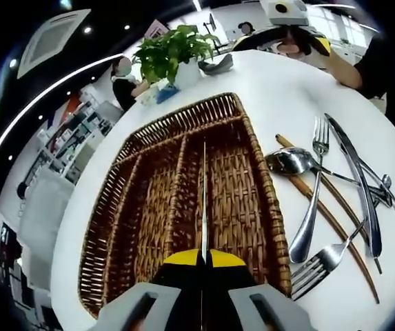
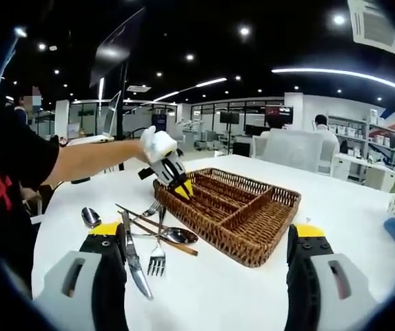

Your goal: Arrange the knives, forks, and spoons in their matching storage slots by inserting each utensil handle-first until every utensil is classified and aligned in the correct compartment

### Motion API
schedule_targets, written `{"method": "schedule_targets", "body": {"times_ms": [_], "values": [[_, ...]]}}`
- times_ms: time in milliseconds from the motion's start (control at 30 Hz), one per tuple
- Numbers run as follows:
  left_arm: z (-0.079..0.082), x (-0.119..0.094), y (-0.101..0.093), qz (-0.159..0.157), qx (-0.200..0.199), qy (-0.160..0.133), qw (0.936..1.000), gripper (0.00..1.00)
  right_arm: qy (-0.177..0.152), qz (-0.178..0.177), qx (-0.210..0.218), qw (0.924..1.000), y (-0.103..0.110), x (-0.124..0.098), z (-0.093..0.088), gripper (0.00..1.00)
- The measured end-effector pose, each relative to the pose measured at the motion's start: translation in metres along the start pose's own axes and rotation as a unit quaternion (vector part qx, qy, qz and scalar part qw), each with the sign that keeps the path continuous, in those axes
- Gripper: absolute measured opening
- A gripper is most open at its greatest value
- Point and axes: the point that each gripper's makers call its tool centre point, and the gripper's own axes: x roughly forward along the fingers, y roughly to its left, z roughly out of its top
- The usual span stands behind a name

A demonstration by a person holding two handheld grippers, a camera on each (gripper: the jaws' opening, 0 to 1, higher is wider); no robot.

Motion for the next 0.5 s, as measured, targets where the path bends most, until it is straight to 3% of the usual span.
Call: {"method": "schedule_targets", "body": {"times_ms": [300,500], "values": [[-0.012,0.006,-0.002,-0.012,-0.004,0.014,0.9998,0.02,0.006,0.000,-0.003,1.0000,-0.001,0.002,-0.003,0.99],[-0.009,0.006,-0.004,-0.014,0.000,0.021,0.9997,0.02,0.010,0.001,-0.005,0.9999,0.001,0.003,-0.005,0.99]]}}
